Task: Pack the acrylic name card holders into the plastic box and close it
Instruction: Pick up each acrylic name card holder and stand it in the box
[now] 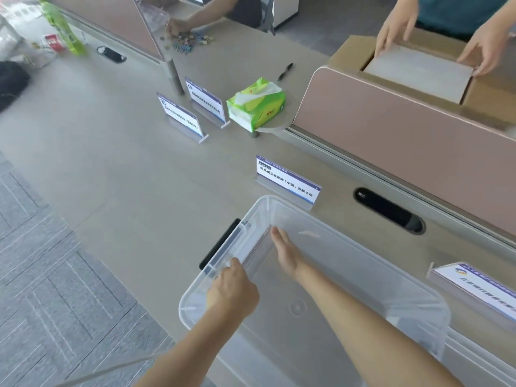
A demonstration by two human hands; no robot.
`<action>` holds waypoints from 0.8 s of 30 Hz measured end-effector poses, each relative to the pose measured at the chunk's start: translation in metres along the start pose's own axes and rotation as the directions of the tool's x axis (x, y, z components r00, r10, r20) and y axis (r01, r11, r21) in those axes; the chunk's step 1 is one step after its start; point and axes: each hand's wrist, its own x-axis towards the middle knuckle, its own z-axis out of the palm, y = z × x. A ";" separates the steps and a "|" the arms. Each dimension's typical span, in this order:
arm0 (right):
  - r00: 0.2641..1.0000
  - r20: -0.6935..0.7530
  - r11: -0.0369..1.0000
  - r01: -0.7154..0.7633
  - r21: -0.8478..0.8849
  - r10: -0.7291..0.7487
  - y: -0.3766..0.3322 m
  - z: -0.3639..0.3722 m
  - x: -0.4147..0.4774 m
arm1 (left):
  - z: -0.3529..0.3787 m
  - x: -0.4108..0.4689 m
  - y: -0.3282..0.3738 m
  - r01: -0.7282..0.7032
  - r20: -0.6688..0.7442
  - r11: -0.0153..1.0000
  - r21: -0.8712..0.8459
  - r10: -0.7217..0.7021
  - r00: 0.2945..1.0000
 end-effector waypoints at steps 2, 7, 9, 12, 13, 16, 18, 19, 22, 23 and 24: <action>0.999 -0.037 0.996 -0.038 -0.077 0.036 -0.004 -0.007 -0.021 | -0.012 -0.014 0.005 -0.100 -0.029 0.994 0.039 0.101 0.994; 0.995 -0.103 0.999 -0.005 -0.044 0.000 -0.007 -0.049 -0.092 | -0.025 -0.028 0.057 -0.364 -0.037 0.930 0.049 0.366 0.930; 0.975 -0.219 1.000 0.021 -0.021 -0.026 -0.004 -0.081 -0.133 | -0.019 -0.035 0.094 -0.458 0.013 0.889 0.009 0.457 0.889; 0.906 -0.421 0.989 -0.023 -0.145 -0.041 0.006 -0.137 -0.208 | -0.001 -0.064 0.152 -0.587 0.100 0.810 0.003 0.583 0.806; 0.880 -0.472 0.980 -0.050 -0.193 -0.048 0.011 -0.156 -0.233 | 0.006 -0.076 0.169 -0.632 0.115 0.775 0.003 0.628 0.770; 0.794 -0.605 0.954 -0.138 -0.266 -0.054 0.036 -0.207 -0.303 | 0.027 -0.116 0.213 -0.746 0.134 0.666 0.002 0.739 0.660; 0.740 -0.671 0.948 -0.178 -0.265 -0.049 0.059 -0.238 -0.343 | 0.043 -0.140 0.240 -0.795 0.131 0.606 0.022 0.787 0.604; 0.717 -0.695 0.945 -0.184 -0.270 -0.059 0.071 -0.253 -0.361 | 0.053 -0.152 0.253 -0.814 0.126 0.580 0.038 0.805 0.579; 0.669 -0.736 0.934 -0.187 -0.306 -0.107 0.113 -0.303 -0.406 | 0.085 -0.185 0.294 -0.858 0.080 0.508 0.070 0.855 0.513; 0.662 -0.738 0.927 -0.183 -0.327 -0.130 0.128 -0.321 -0.419 | 0.098 -0.196 0.308 -0.872 0.056 0.483 0.078 0.871 0.488; 0.656 -0.739 0.921 -0.177 -0.347 -0.153 0.145 -0.340 -0.429 | 0.111 -0.206 0.323 -0.886 0.030 0.454 0.091 0.888 0.459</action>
